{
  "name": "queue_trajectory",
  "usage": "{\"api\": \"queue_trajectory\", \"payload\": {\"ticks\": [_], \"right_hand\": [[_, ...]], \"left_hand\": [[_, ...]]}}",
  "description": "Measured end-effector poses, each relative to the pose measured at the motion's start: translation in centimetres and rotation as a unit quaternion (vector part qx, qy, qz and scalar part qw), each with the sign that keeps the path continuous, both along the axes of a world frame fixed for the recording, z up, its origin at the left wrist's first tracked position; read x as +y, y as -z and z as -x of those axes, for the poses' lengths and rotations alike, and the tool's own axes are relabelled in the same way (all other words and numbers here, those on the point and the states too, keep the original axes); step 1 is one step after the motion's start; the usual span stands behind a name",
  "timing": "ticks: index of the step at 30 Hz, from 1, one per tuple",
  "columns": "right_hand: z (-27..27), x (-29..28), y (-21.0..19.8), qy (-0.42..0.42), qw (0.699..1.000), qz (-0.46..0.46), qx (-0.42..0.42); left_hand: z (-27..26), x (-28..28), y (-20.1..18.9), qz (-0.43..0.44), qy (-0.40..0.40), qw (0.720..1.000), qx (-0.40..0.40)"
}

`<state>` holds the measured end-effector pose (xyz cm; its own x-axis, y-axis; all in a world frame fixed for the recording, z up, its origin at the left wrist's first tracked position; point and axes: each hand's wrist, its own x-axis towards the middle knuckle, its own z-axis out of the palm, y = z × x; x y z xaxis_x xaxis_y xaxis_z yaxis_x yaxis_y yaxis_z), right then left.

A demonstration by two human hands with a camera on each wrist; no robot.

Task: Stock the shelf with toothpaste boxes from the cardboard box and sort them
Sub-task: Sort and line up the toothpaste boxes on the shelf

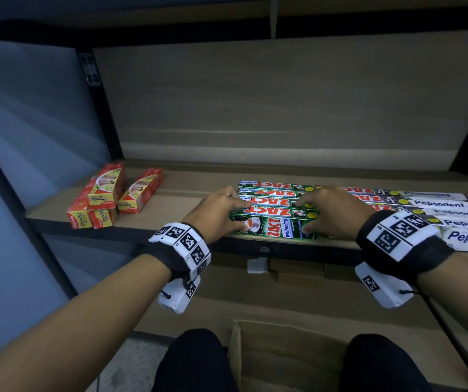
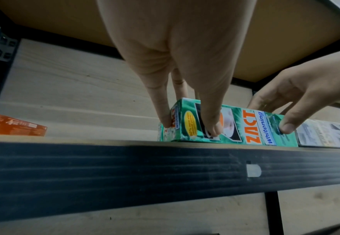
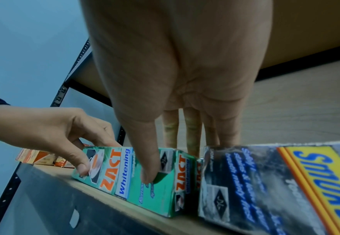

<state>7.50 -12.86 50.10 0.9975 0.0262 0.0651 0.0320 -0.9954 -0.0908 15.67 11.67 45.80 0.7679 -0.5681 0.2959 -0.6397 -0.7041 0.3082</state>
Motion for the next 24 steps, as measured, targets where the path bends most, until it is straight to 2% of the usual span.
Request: {"api": "queue_trajectory", "payload": {"ticks": [18,24], "right_hand": [[1.1,-0.4,0.0,0.014,0.999,-0.052,0.001],[1.3,1.8,-0.7,0.001,0.996,-0.072,-0.044]], "left_hand": [[1.0,-1.0,0.3,-0.036,0.003,0.998,-0.044],[0.9,1.6,-0.9,-0.013,-0.009,0.998,-0.059]]}}
